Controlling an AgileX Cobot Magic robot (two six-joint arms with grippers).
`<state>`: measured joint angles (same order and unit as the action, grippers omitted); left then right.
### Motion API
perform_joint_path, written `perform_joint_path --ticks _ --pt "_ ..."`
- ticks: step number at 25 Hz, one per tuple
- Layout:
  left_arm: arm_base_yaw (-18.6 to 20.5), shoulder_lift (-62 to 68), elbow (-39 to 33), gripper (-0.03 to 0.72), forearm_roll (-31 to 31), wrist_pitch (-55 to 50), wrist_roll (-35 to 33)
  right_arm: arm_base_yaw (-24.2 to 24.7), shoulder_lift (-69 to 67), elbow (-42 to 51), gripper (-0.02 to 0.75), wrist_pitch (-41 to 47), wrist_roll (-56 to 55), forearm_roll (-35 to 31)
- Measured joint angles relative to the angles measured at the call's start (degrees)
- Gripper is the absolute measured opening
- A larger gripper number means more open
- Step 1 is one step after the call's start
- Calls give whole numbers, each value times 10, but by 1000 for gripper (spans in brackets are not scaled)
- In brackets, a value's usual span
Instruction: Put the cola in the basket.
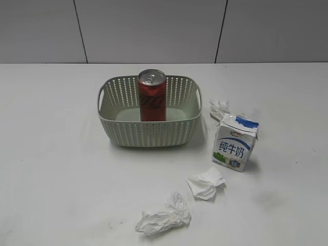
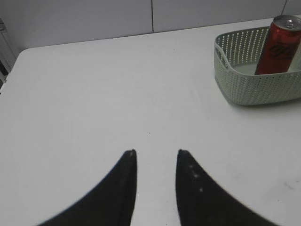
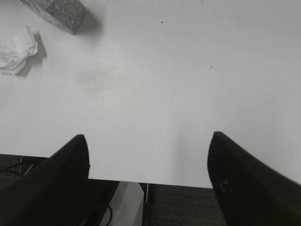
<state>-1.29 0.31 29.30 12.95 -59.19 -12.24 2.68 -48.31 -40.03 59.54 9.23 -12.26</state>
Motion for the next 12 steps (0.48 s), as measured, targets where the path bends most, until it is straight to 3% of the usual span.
perform_joint_path --ticks 7,12 --pt "0 0 0 229 0 0 0 0 149 98 589 -2 0 -1" --pt "0 0 0 229 0 0 0 0 248 112 589 5 1 -2"
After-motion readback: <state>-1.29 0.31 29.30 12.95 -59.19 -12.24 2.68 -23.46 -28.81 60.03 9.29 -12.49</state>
